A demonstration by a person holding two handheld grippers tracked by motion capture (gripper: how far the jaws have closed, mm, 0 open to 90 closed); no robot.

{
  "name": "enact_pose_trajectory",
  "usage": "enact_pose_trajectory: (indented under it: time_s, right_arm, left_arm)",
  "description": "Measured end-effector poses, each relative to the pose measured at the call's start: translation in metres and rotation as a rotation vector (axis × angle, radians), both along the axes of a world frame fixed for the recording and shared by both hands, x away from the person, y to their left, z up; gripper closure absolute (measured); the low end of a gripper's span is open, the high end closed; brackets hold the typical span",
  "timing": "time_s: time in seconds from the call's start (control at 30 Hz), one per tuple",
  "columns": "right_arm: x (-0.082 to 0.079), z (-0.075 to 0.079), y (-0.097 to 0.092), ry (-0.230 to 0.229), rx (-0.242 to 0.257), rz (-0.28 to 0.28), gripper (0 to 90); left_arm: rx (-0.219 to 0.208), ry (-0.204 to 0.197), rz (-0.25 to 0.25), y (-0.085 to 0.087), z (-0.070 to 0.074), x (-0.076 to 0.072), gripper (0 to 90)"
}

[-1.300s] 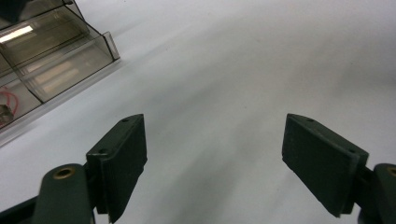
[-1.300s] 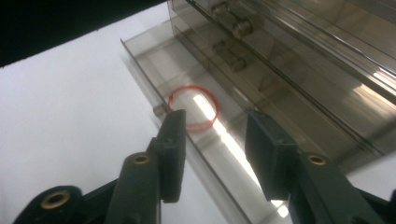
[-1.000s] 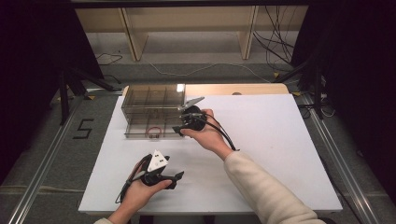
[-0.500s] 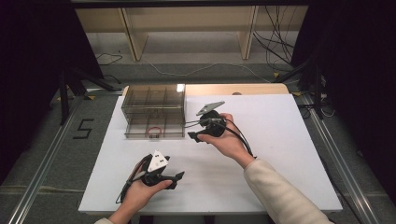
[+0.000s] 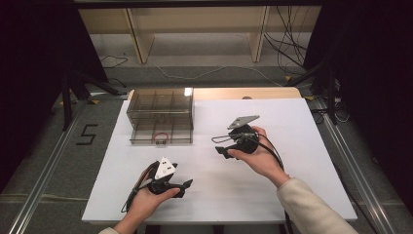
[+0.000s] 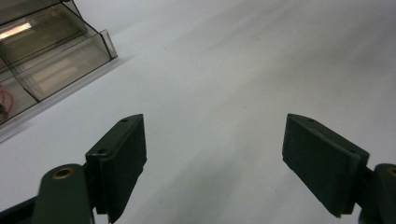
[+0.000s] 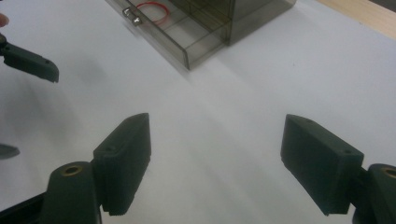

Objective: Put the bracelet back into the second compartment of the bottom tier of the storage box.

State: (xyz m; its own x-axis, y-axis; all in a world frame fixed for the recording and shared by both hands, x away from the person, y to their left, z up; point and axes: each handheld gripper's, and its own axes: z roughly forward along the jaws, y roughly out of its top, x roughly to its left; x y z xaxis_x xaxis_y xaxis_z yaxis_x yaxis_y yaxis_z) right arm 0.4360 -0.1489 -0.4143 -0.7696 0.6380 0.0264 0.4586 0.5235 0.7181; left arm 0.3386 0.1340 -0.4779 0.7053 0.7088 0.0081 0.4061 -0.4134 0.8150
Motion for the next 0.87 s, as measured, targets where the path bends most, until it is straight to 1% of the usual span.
enact_pose_trajectory:
  time_s: [0.1, 0.13, 0.2, 0.37, 0.43, 0.53, 0.6, 0.7, 0.8, 0.87]
  right_arm:
    - [-0.008, -0.002, -0.015, -0.009, 0.011, -0.017, 23.8]
    - [-0.01, -0.003, -0.02, -0.002, 0.011, -0.027, 23.3]
    - [-0.015, -0.007, -0.03, -0.013, 0.021, -0.031, 22.6]
    - [-0.031, -0.018, -0.054, -0.007, 0.041, -0.047, 20.8]
    - [-0.037, -0.022, -0.064, -0.018, 0.043, -0.05, 20.0]
    - [-0.046, -0.027, -0.077, -0.044, 0.076, -0.061, 19.9]
    - [-0.053, -0.03, -0.083, -0.051, 0.103, -0.066, 19.7]
    - [-0.063, -0.033, -0.088, -0.067, 0.13, -0.069, 19.1]
    - [-0.071, -0.036, -0.092, -0.067, 0.136, -0.074, 18.9]
    - [-0.074, -0.04, -0.095, -0.057, 0.138, -0.078, 18.7]
  left_arm:
    - [0.001, 0.0, 0.001, 0.0, 0.0, 0.0, 21.7]
    - [0.0, 0.0, 0.001, 0.0, 0.0, 0.0, 21.7]
    - [0.0, 0.0, 0.002, 0.0, 0.0, 0.0, 21.7]
    - [0.003, -0.001, 0.003, 0.0, 0.0, 0.0, 21.7]
    - [0.005, 0.0, 0.003, 0.0, 0.0, 0.0, 21.7]
    - [0.006, -0.002, 0.004, 0.0, 0.0, 0.0, 21.7]
    - [0.007, -0.005, 0.002, -0.001, 0.0, 0.0, 21.7]
    - [0.008, -0.004, 0.0, -0.001, 0.0, 0.0, 21.7]
    - [0.005, -0.003, 0.0, -0.001, 0.0, 0.0, 21.7]
    - [0.005, -0.003, 0.0, -0.001, 0.0, 0.0, 21.6]
